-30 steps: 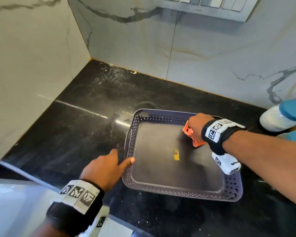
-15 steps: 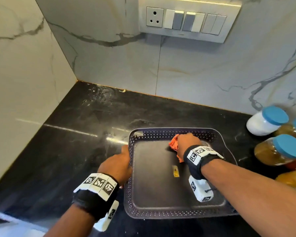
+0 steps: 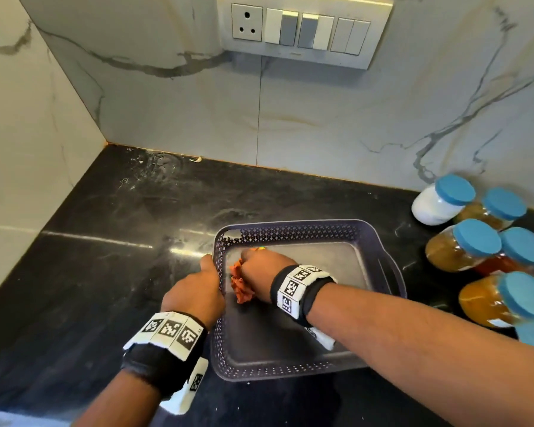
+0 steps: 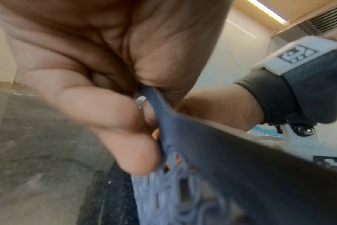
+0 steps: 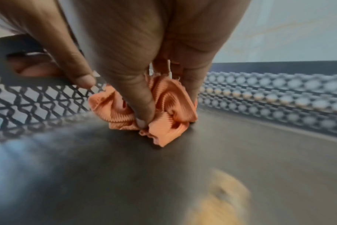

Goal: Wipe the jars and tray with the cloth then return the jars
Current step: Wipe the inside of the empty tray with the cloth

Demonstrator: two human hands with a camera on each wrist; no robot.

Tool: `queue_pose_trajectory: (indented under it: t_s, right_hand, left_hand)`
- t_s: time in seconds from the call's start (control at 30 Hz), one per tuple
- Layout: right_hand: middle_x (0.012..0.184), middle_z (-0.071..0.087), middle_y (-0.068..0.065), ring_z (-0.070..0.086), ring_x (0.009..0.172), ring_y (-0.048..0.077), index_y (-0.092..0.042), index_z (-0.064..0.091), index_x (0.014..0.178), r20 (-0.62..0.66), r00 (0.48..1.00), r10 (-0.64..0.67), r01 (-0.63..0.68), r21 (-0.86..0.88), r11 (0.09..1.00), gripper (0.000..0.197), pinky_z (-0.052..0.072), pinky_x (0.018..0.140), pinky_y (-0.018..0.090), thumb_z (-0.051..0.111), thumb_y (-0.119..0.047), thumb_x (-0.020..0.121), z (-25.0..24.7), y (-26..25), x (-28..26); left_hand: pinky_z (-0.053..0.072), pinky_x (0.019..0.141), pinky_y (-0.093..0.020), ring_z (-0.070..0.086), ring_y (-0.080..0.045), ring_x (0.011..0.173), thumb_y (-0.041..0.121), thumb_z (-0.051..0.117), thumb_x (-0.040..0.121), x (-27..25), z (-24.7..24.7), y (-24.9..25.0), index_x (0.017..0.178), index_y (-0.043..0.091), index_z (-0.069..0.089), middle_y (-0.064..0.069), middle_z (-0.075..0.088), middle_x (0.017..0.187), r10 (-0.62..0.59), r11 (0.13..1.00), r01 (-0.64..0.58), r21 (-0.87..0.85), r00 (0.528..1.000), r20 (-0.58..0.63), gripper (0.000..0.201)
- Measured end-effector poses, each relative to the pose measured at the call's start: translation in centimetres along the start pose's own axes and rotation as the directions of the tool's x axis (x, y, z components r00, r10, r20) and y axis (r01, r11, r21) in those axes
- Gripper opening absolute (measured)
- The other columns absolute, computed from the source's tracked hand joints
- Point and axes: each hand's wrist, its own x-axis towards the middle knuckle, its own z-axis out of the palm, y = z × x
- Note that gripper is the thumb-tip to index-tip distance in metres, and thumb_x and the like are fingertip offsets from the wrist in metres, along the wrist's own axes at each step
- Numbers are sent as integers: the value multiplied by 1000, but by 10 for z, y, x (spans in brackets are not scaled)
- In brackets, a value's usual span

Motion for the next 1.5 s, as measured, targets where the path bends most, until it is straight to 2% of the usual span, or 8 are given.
queue_pose_trajectory:
  t_s: [0.27,0.37,0.57,0.73,0.97,1.23,1.4,1.5]
  right_hand:
    - [121,59,14,60,114,35,-15,66,117,199,892,406,-371,-191,909,26,48,93,36,59,-18,91,-11,100,-75]
    - [108,69,8,64,107,29,-21,66,92,346,866,360,-309,-194,931,11,51,83,28,66,-16,82,7,79,-91]
    - [107,70,4,64,102,22,-19,61,79,447,890,95,-55,-103,993,11,45,79,25,66,-12,87,17,27,-90]
    - [95,68,10,63,90,31,-9,66,94,403,915,-11,63,-116,991,13,44,66,29,64,-9,81,17,38,-84]
    - [92,64,8,61,87,29,-17,61,86,151,971,185,-182,-33,983,5,44,67,30,60,-16,82,-13,87,-97]
    - [99,69,8,64,94,29,-14,67,97,-133,864,486,-456,208,866,19,51,82,36,55,-28,94,-40,124,-135]
    - [103,68,5,63,97,25,-16,67,106,-126,809,574,-524,287,802,18,45,78,31,56,-28,96,-29,127,-143]
    - [100,68,7,63,96,26,-14,68,103,-118,798,591,-532,323,782,19,43,77,30,56,-26,96,-26,126,-149]
  left_hand:
    - [49,92,-48,64,-47,108,30,49,99,8,-6,2,129,10,36,-29,65,120,-9,997,11,-75,1000,30,39]
    - [52,92,-48,65,-47,105,31,53,95,14,-10,6,129,13,39,-28,67,118,14,995,-11,-96,999,39,41]
    - [53,91,-44,67,-44,105,36,54,93,34,-19,20,134,15,41,-26,67,120,81,997,-80,-12,995,59,48]
    - [58,83,-46,71,-41,88,25,58,91,52,-17,24,126,14,41,-21,70,110,123,991,-125,37,990,68,40]
    - [58,82,-50,71,-44,83,22,56,92,69,-21,47,120,9,39,-24,70,103,164,986,-166,17,983,88,35]
    - [54,78,-44,68,-44,98,27,66,90,101,-27,83,123,6,40,-25,68,111,190,978,-195,71,979,74,46]
    - [47,75,-42,66,-46,102,24,63,93,104,-28,92,127,4,42,-24,67,116,208,973,-211,95,977,45,45]
    - [51,79,-43,68,-43,101,46,66,92,105,-29,91,131,7,41,-22,69,117,168,976,-170,137,985,30,61]
